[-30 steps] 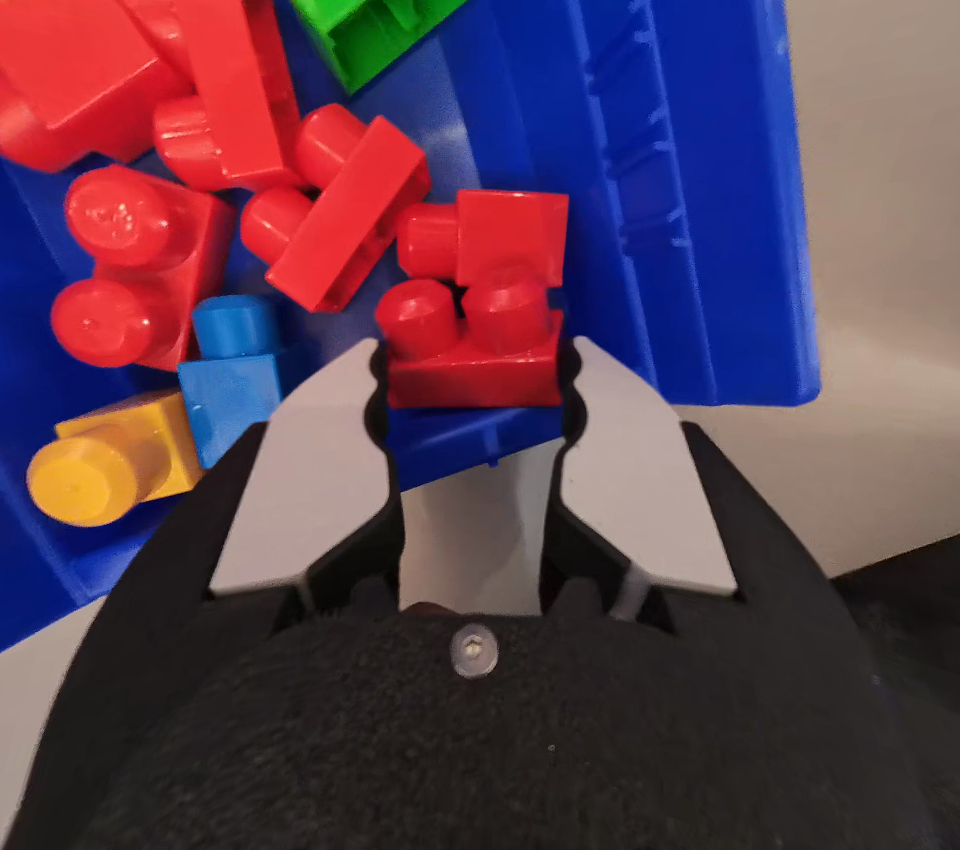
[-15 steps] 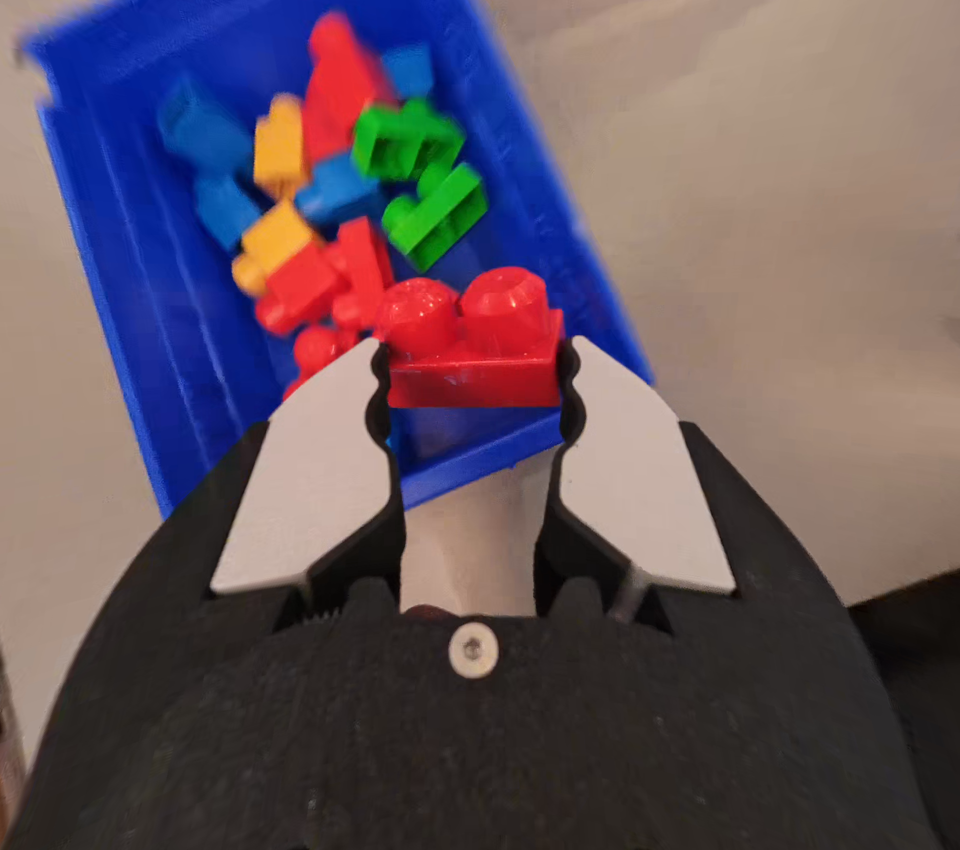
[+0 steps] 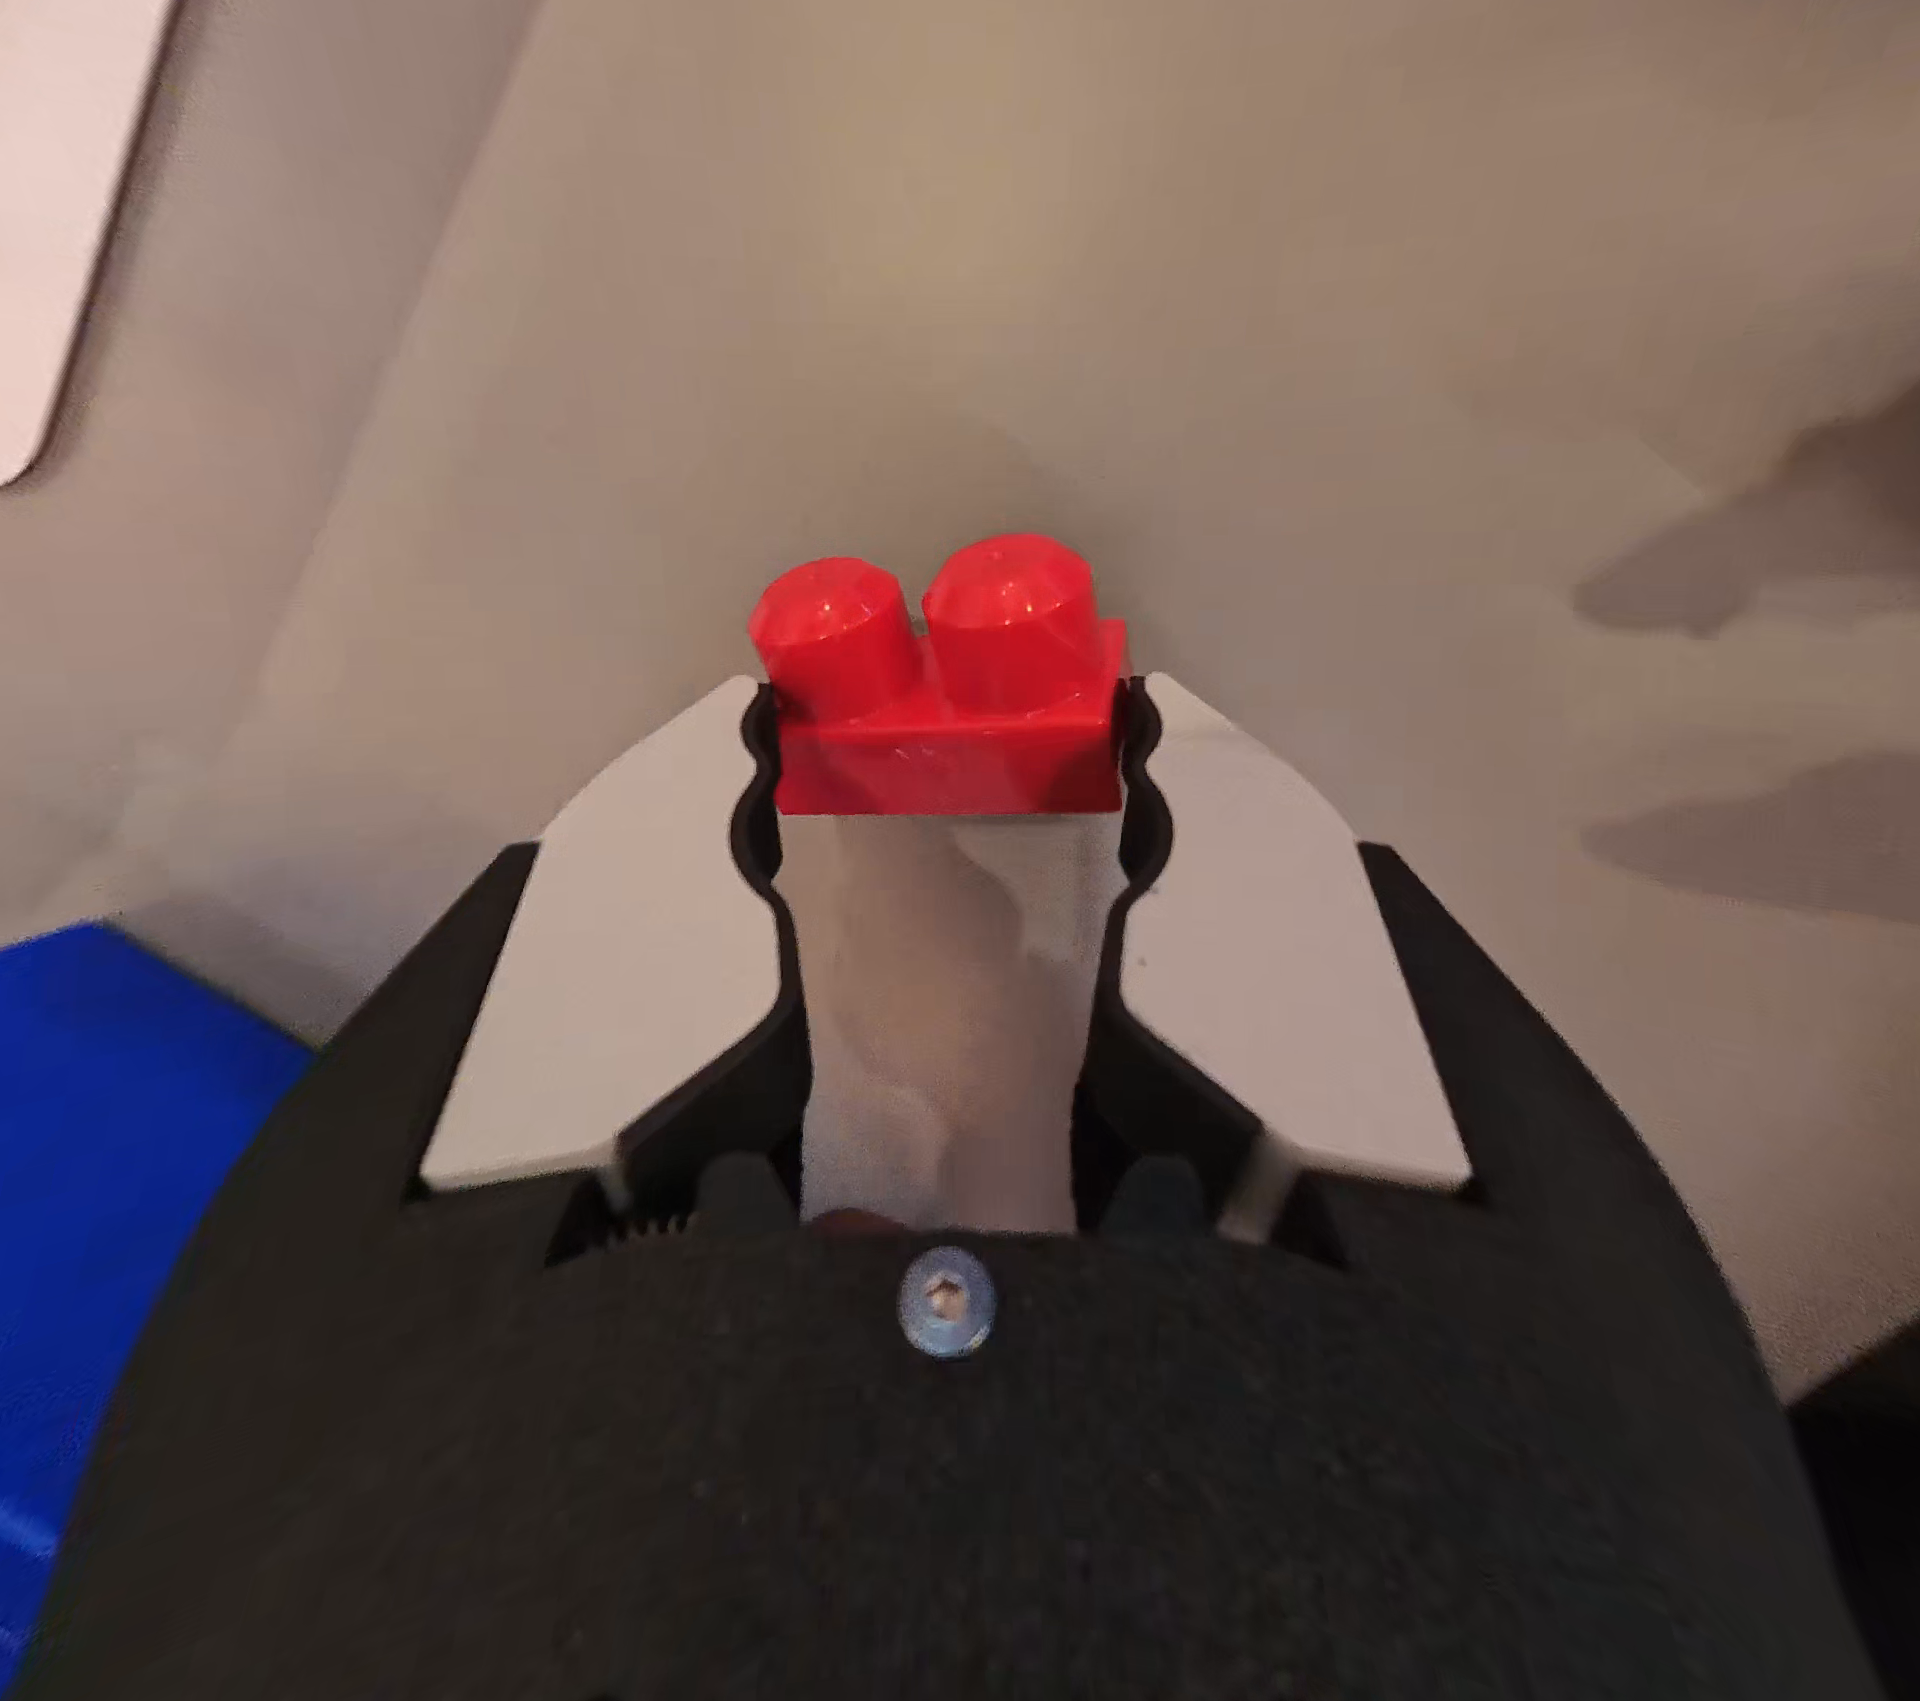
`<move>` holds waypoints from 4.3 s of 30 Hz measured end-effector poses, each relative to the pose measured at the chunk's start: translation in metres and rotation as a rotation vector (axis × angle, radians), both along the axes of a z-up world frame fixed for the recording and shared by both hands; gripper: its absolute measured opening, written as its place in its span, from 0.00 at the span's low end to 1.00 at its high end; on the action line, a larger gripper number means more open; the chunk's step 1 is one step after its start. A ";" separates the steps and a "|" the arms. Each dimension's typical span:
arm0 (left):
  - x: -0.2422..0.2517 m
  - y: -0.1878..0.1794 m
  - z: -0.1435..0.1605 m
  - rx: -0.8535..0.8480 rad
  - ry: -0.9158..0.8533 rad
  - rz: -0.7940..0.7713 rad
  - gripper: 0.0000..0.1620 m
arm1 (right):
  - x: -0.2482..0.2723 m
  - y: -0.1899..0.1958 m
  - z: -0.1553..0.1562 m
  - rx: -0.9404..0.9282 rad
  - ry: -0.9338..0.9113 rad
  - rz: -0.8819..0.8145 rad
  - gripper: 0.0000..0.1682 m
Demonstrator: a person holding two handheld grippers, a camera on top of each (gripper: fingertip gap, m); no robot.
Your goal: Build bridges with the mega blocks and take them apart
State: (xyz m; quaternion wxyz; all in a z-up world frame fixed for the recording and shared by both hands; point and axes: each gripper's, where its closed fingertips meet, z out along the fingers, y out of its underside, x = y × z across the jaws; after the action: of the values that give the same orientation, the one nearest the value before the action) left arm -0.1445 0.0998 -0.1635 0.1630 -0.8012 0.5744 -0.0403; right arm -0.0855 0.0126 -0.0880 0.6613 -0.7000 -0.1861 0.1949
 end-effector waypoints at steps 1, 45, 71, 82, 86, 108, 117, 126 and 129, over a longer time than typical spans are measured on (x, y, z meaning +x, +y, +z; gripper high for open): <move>0.005 0.000 -0.007 -0.006 0.022 -0.005 0.39 | 0.001 0.000 -0.001 0.001 -0.012 -0.006 0.27; -0.240 -0.008 0.021 -0.029 -0.274 0.672 0.41 | 0.008 0.000 -0.008 -0.057 0.040 0.017 0.24; -0.230 -0.022 0.088 0.023 -0.226 0.183 0.37 | 0.007 -0.001 -0.008 -0.074 0.065 0.043 0.23; -0.093 -0.073 0.068 0.053 -0.071 -0.683 0.38 | 0.008 -0.001 -0.007 -0.066 0.066 0.031 0.23; -0.067 -0.074 0.036 -0.068 -0.014 -0.826 0.37 | 0.009 -0.001 -0.007 -0.061 0.063 0.024 0.23; -0.084 -0.053 0.084 0.014 -0.063 -0.646 0.46 | 0.008 -0.004 -0.006 -0.054 0.060 0.036 0.23; -0.266 -0.004 0.122 0.271 0.037 -0.119 0.39 | 0.005 -0.001 -0.009 -0.082 0.057 0.051 0.23; -0.319 0.006 0.037 0.021 0.358 -0.268 0.41 | 0.000 0.003 -0.011 -0.105 0.070 0.076 0.23; -0.320 0.007 0.026 -0.059 0.382 -0.323 0.41 | 0.001 0.003 -0.010 -0.101 0.073 0.075 0.23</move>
State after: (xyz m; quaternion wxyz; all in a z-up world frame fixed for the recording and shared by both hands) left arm -0.4648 0.1069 -0.1379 0.0197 -0.6965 0.7139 0.0696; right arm -0.0849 0.0156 -0.0982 0.6238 -0.7173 -0.1780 0.2544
